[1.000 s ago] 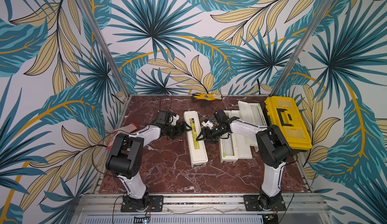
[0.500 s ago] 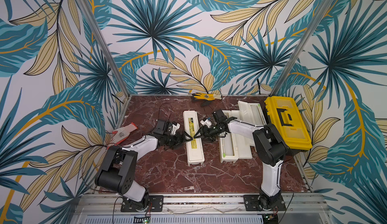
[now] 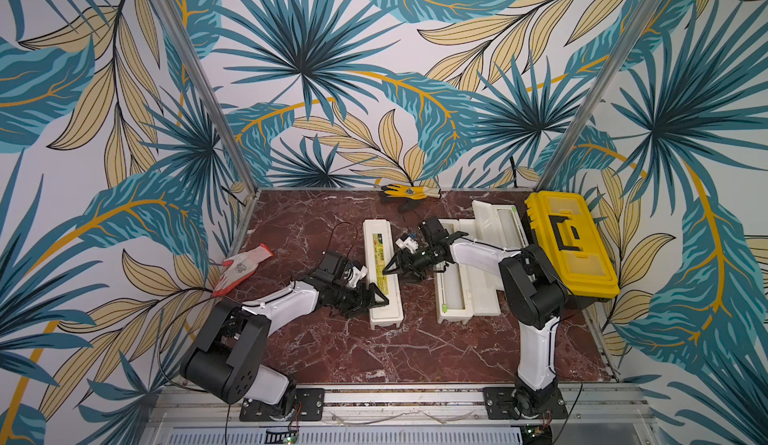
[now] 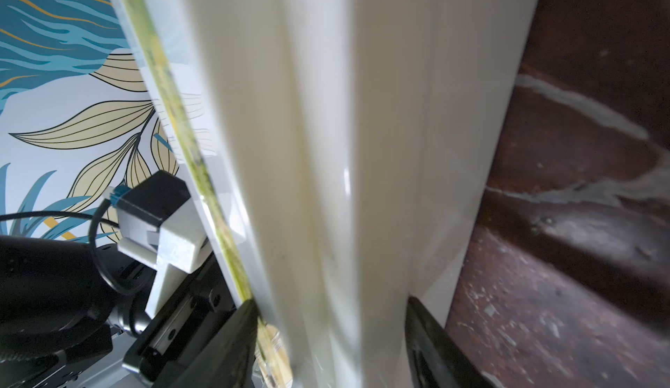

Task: Put plastic wrap rolls into dispensers
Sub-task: Close the lid on the plastic wrap cutting box.

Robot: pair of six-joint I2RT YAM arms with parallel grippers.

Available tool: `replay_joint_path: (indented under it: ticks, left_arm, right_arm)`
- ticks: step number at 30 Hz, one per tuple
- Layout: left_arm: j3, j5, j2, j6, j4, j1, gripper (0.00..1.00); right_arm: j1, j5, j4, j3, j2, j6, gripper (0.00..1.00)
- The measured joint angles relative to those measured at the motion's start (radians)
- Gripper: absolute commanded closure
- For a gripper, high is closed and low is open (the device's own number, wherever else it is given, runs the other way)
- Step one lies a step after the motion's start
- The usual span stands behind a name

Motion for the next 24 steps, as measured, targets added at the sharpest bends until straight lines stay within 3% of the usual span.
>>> replay_joint_path:
  ticks: [5,8,10,13,16,24]
  left_arm:
    - [-0.003,0.006,0.002,-0.018,0.007,-0.001,0.49]
    - [-0.016,0.028,0.003,-0.035,0.023,-0.001,0.52]
    - [-0.021,0.040,0.006,-0.047,0.034,-0.002,0.48]
    - [-0.016,0.016,0.003,-0.043,0.029,-0.007,0.32]
    - [0.031,-0.044,0.008,-0.027,-0.014,-0.020,0.26]
    - [0.216,-0.211,0.085,0.045,-0.126,0.063,0.24]
  right_arm:
    - [0.000,0.003,0.041,-0.027,-0.002,0.026,0.37]
    - [0.000,0.003,0.056,-0.035,-0.004,0.032,0.37]
    - [0.000,0.004,0.058,-0.035,-0.004,0.032,0.34]
    - [0.000,0.012,0.037,-0.025,-0.004,0.021,0.28]
    - [0.005,0.038,-0.007,0.000,-0.004,-0.001,0.24]
    - [-0.038,0.117,-0.144,0.163,0.014,-0.076,0.14]
